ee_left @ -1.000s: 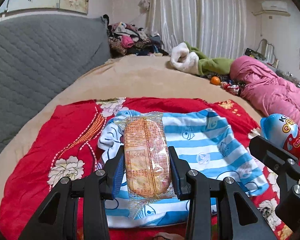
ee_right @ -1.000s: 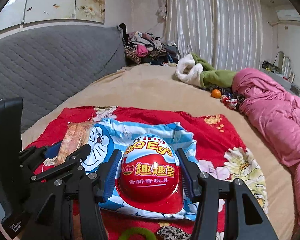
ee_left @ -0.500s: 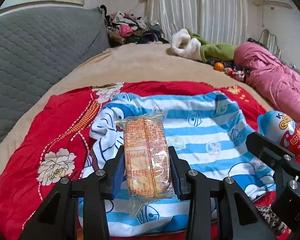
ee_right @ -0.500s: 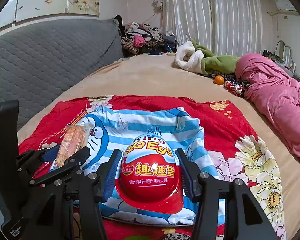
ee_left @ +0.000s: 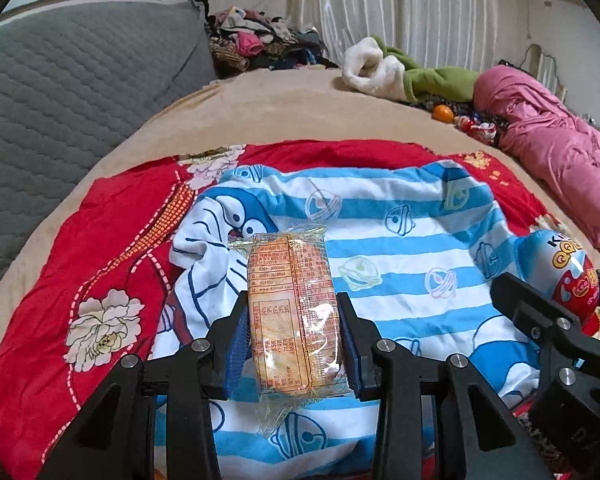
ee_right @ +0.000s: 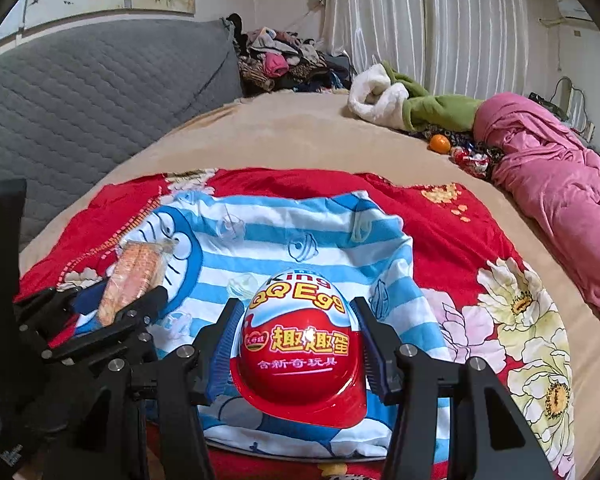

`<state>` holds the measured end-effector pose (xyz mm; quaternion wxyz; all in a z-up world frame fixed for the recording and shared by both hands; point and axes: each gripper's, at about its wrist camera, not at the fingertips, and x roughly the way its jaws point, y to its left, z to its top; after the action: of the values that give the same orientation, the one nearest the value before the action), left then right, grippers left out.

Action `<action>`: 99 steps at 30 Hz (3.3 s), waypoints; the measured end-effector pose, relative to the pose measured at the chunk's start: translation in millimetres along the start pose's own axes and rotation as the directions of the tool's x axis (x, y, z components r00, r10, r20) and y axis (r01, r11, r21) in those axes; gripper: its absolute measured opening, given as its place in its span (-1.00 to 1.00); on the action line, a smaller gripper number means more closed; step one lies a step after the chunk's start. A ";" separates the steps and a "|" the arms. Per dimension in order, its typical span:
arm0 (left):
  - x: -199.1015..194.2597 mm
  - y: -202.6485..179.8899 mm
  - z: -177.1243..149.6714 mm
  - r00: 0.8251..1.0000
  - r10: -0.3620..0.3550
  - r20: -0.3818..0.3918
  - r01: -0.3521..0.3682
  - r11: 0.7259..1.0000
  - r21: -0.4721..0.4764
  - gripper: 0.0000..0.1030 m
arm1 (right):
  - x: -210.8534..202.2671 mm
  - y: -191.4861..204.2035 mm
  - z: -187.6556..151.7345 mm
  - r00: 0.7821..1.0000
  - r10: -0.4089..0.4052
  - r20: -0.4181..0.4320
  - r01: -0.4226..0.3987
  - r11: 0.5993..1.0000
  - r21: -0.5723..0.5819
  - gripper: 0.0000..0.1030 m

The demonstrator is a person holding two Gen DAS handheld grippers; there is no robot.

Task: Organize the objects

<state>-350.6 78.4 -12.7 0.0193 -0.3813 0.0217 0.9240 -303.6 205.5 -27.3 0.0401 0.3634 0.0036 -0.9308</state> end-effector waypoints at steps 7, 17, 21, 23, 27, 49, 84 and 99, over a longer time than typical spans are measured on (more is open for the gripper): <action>16.5 3.4 3.5 0.999 0.004 -0.035 -0.003 1.000 0.002 -0.19 | 13.8 -3.0 1.4 1.000 -0.002 -0.023 0.002 1.000 -0.010 0.06; 48.7 2.6 4.7 0.991 0.014 -0.136 -0.011 1.000 0.023 -0.19 | 56.0 0.1 1.5 0.992 -0.023 -0.126 0.017 0.999 -0.049 0.06; 60.2 6.2 3.2 0.987 0.004 -0.163 -0.004 1.000 0.001 -0.19 | 67.8 -0.6 0.0 0.989 -0.018 -0.146 0.013 0.999 -0.041 0.06; 63.3 6.0 3.3 0.987 0.012 -0.161 -0.011 1.000 0.007 -0.19 | 71.3 -0.8 0.5 0.988 -0.021 -0.153 0.015 0.999 -0.039 0.06; 71.2 6.1 4.2 0.985 0.012 -0.175 -0.011 1.000 0.006 -0.19 | 81.4 -0.6 4.1 0.985 -0.023 -0.171 0.017 0.999 -0.041 0.06; 81.3 11.3 2.2 0.977 0.000 -0.214 -0.003 1.000 -0.014 -0.12 | 111.4 2.0 -4.4 0.962 -0.024 -0.273 0.012 0.999 -0.046 0.06; 34.6 27.9 -8.9 0.953 -0.073 -0.294 0.059 0.997 -0.058 0.81 | 61.5 -10.9 -10.6 0.947 -0.064 -0.316 0.061 0.998 -0.020 0.71; -46.0 50.2 -28.1 0.976 -0.129 -0.176 0.107 0.986 -0.126 0.98 | -16.6 -7.1 -19.8 0.973 -0.013 -0.230 0.014 1.000 0.001 0.71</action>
<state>-300.9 25.8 1.0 0.0500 -0.4659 -0.0528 0.8818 -278.6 214.5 -30.8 0.0326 0.4689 0.0093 -0.8826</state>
